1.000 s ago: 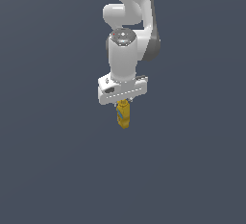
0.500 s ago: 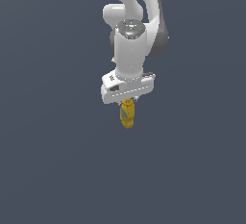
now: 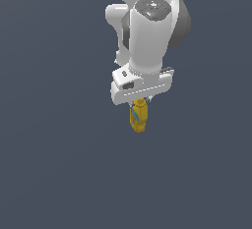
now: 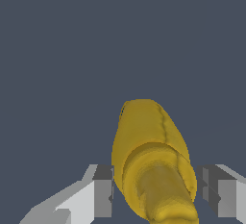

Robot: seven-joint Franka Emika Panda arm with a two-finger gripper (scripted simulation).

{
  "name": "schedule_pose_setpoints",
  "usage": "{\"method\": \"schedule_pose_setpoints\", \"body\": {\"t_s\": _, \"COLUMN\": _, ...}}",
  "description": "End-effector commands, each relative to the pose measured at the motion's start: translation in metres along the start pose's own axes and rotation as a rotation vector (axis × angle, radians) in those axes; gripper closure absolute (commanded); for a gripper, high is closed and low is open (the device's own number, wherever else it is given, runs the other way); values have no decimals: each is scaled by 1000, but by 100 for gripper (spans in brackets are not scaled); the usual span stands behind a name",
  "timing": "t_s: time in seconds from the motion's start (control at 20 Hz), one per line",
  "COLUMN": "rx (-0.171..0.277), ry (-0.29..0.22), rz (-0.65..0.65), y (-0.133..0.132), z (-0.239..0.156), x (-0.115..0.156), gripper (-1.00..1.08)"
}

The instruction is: Pick up the object and move it to a goal position.

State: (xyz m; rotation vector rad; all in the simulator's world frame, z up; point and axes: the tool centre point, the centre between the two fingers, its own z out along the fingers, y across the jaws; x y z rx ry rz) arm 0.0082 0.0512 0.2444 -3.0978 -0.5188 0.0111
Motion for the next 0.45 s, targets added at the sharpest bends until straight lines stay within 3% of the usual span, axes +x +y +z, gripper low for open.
{"method": "schedule_pose_setpoints", "body": {"t_s": 0.0, "rx": -2, "ry": 7, "rz": 1, "y": -2, "z": -12, "x": 8, "gripper": 108}}
{"method": "schedule_pose_setpoints", "body": {"t_s": 0.4, "rx": -2, "ry": 7, "rz": 1, "y": -5, "z": -18, "x": 14, "gripper": 108}}
